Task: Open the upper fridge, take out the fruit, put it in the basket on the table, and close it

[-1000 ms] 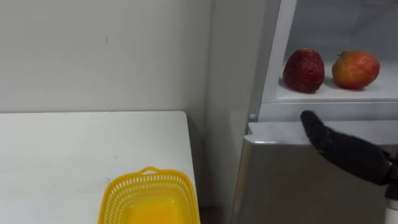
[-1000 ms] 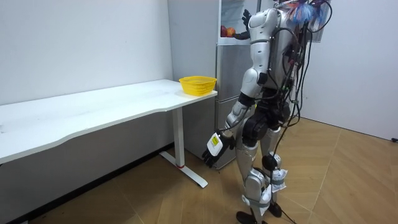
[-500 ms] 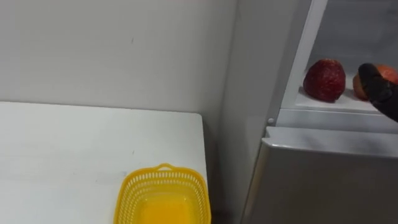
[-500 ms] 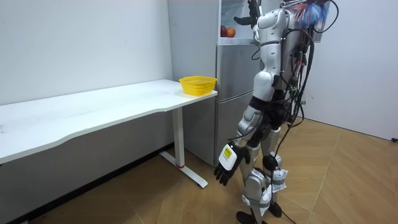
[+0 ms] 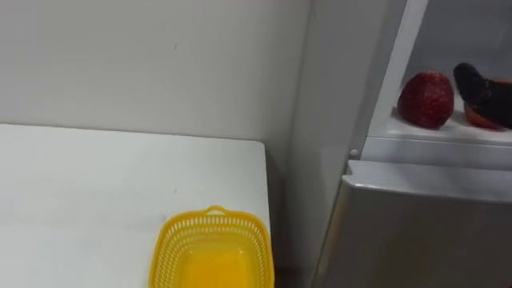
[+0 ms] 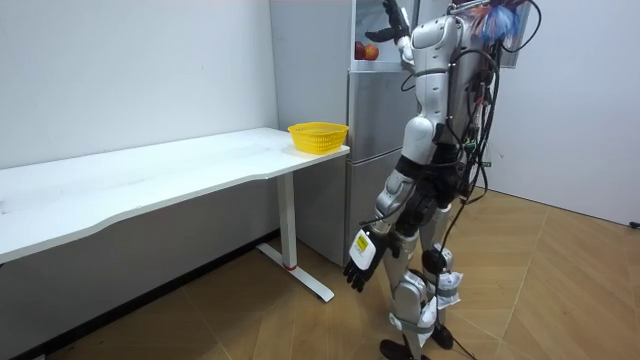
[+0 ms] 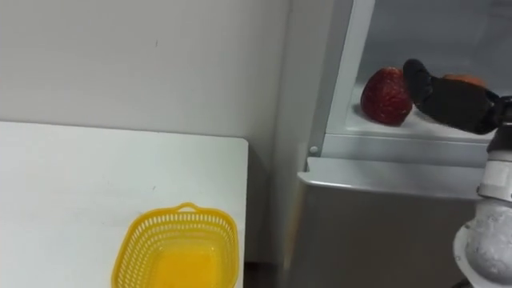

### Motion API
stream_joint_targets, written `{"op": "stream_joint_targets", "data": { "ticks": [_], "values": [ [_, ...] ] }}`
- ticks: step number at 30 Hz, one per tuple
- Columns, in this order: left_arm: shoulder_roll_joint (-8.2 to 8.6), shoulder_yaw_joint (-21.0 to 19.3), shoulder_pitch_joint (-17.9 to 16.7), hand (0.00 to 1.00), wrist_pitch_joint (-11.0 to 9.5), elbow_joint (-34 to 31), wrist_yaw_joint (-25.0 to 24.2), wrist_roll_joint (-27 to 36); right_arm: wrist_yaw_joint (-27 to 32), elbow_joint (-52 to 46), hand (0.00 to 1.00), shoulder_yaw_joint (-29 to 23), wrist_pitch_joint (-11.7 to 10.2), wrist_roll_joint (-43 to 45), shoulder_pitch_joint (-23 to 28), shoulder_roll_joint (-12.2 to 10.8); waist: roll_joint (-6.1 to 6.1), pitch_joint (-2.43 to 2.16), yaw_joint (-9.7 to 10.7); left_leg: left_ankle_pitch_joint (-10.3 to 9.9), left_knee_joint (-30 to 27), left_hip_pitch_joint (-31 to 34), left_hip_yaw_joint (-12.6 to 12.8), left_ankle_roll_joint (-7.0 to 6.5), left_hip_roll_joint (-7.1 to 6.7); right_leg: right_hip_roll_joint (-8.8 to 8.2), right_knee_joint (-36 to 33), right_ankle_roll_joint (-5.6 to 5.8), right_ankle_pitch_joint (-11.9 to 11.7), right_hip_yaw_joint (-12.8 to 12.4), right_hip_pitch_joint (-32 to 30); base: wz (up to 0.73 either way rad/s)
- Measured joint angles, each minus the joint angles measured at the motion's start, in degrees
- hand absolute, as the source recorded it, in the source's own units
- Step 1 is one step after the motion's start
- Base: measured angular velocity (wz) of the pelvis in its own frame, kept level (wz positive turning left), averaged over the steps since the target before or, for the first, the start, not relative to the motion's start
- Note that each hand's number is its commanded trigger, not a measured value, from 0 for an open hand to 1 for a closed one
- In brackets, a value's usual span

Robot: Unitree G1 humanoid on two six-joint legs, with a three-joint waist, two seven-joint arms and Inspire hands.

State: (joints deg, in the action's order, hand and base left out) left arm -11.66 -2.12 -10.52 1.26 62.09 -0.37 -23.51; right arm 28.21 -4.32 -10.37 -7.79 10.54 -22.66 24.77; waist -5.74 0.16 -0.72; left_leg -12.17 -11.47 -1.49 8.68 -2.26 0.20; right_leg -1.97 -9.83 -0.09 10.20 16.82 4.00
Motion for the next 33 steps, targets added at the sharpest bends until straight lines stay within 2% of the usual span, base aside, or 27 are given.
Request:
{"op": "stream_joint_targets", "data": {
  "ticks": [2, 6, 12, 18, 21, 25, 31, 33],
  "values": [
    [-0.05, -0.04, -0.03, 0.00, 0.13, -0.14, -0.39, -1.26, -1.49, 1.59, 0.00, 0.02, 0.38, -1.21, -0.83, 0.01, -0.01, -0.01, -0.01, -0.01, 0.00, 0.09, -0.11, -0.02, -0.07, -0.02, 0.00, 0.00, 0.00, 0.34, -0.01, 0.04],
    [-0.28, -0.03, 0.00, 0.00, 1.05, -0.26, -0.34, -2.01, -3.65, 4.97, 0.00, 0.19, 2.64, -2.34, -3.47, 0.10, 0.03, -0.03, 0.00, -0.01, -0.14, 0.28, -0.39, -0.02, -0.06, -0.05, 0.01, 0.00, 0.00, 0.47, -0.03, 0.02],
    [-0.32, 0.03, -0.28, 0.00, 2.17, -0.27, -0.32, -2.01, -6.20, 6.76, 0.00, 0.67, 4.21, -4.35, -4.66, 0.16, 0.16, -0.10, -0.19, 0.01, -0.30, 0.35, -0.64, 0.01, -0.04, -0.04, 0.01, 0.00, 0.00, 0.53, 0.01, 0.01],
    [-0.32, 0.02, -0.20, 0.00, 2.45, -0.27, -0.41, -2.01, -7.93, 8.89, 0.00, 0.91, 4.16, -5.83, -5.32, 0.18, 0.20, -0.11, -1.07, 0.02, -0.41, 0.27, -0.65, 0.01, -0.05, 0.02, 0.00, 0.00, 0.00, 0.51, 0.18, 0.00],
    [-0.30, 0.02, -0.15, 0.00, 2.42, -0.43, -0.45, -2.01, -8.49, 14.16, 0.00, 1.43, 4.17, -7.91, -8.42, 0.42, 0.19, -0.11, -1.21, 0.01, -0.72, 0.38, -0.68, 0.00, -0.04, -0.01, -0.08, -0.01, -0.01, 0.46, 0.22, 0.00],
    [-0.31, -0.04, -0.42, 0.00, 2.41, -2.20, -0.43, -2.02, -10.98, 16.46, 0.00, 3.43, 4.22, -11.47, -9.71, 2.53, 0.14, -0.13, -1.43, 0.01, -0.80, 0.46, -0.90, 0.00, -0.01, -0.22, -0.24, -0.01, -0.01, 0.46, 0.24, 0.02],
    [-0.31, -0.07, -0.31, 0.00, 2.44, -2.32, -0.33, -2.10, -13.50, 18.38, 0.00, 4.66, 5.11, -15.31, -10.68, 2.57, -0.07, -0.17, -1.38, 0.04, -0.75, 0.30, -0.92, -0.02, 0.02, -0.33, -0.88, -0.01, 0.00, 0.51, 0.33, 0.00],
    [-0.45, -0.12, -0.24, 0.00, 2.46, -2.31, -0.31, -2.02, -14.83, 21.21, 0.00, 4.67, 5.40, -16.95, -11.71, 2.86, -0.53, -0.14, -1.35, 0.05, -0.62, 0.31, -0.91, -0.06, 0.00, -0.38, -0.90, -0.01, 0.00, 0.50, 0.33, 0.00]
  ]
}}
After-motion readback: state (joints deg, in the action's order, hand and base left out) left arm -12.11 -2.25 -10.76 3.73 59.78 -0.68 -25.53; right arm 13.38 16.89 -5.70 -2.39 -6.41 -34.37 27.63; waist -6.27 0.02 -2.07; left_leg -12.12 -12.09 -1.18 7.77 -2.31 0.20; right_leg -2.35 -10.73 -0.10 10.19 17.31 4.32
